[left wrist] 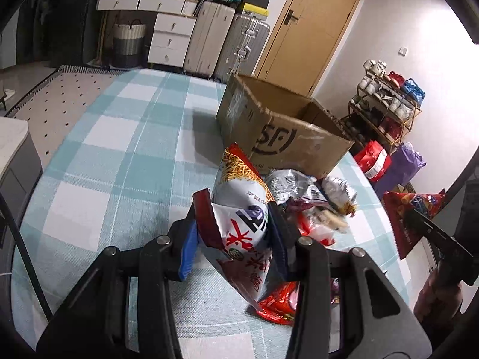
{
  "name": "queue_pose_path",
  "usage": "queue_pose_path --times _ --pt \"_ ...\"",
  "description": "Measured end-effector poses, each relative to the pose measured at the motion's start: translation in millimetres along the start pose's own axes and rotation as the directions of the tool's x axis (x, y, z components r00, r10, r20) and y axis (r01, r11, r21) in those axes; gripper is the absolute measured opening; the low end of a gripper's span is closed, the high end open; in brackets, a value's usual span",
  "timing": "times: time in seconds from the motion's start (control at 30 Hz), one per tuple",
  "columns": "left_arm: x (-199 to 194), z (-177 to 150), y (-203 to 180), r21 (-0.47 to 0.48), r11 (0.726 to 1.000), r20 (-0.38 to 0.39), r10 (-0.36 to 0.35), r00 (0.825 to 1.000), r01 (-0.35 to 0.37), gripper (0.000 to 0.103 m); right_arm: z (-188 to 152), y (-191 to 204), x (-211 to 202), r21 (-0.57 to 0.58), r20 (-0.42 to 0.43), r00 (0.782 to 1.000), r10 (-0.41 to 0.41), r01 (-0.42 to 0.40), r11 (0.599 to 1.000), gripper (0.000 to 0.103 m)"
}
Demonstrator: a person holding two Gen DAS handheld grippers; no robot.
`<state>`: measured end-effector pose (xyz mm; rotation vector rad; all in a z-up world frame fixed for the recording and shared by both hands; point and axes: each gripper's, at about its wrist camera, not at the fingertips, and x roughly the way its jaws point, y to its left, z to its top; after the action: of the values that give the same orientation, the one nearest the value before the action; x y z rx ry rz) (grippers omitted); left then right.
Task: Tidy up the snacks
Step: 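Carry both bags over the cardboard box and open both grippers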
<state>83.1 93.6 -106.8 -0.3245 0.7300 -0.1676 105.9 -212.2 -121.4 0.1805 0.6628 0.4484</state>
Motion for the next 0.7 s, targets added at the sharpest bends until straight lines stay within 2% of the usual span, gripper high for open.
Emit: queue_pose_path --times 0.23,0.43,0.7 --pt "-18 23 -20 0.047 0.998 0.044 -0.044 0.998 0.042 0.039 21 12 6 -0.014 0.017 0.999 0.044 -0.043 0.999 0.059" --pt "-18 46 -49 0.111 0.991 0.051 -0.081 0.995 0.075 0.039 46 22 15 -0.033 0.029 0.997 0.075 -0.074 0.997 0.059" --pt "-5 86 -82 0.154 0.985 0.054 -0.087 0.995 0.078 0.039 82 24 33 -0.044 0.039 0.994 0.099 -0.097 0.994 0.059"
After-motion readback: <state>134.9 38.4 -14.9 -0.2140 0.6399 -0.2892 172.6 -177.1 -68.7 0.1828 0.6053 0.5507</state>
